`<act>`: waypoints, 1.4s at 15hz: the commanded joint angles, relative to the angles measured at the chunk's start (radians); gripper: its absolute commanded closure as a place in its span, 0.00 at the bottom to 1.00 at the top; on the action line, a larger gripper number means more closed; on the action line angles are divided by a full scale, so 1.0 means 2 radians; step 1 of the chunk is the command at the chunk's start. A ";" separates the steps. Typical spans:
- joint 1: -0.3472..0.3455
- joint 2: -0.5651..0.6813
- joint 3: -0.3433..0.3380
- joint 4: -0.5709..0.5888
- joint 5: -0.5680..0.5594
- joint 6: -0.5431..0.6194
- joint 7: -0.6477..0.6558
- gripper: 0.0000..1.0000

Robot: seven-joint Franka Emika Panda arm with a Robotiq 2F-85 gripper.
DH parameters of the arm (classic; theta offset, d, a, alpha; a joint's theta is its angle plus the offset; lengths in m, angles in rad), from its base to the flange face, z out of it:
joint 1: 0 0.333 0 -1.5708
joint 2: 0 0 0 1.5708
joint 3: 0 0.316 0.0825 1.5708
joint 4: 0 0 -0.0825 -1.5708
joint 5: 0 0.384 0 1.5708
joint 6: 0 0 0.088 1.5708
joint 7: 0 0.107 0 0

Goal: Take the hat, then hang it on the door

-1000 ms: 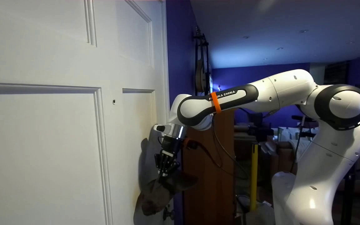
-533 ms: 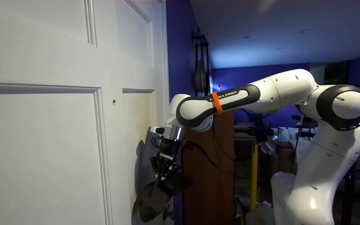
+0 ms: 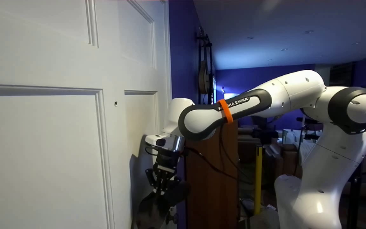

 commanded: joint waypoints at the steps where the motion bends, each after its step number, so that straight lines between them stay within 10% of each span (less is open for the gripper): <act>1: 0.012 0.009 0.018 -0.009 -0.028 0.065 -0.032 0.99; 11: 0.096 -0.023 0.019 -0.131 -0.013 0.353 0.014 0.99; 14: 0.135 -0.031 0.000 -0.147 -0.011 0.371 0.020 0.99; 15: 0.142 -0.035 -0.004 -0.151 -0.014 0.370 0.025 0.85; 16: 0.143 -0.037 -0.006 -0.152 -0.025 0.358 0.027 0.98; 21: 0.184 -0.037 -0.063 -0.139 -0.017 0.314 0.003 0.99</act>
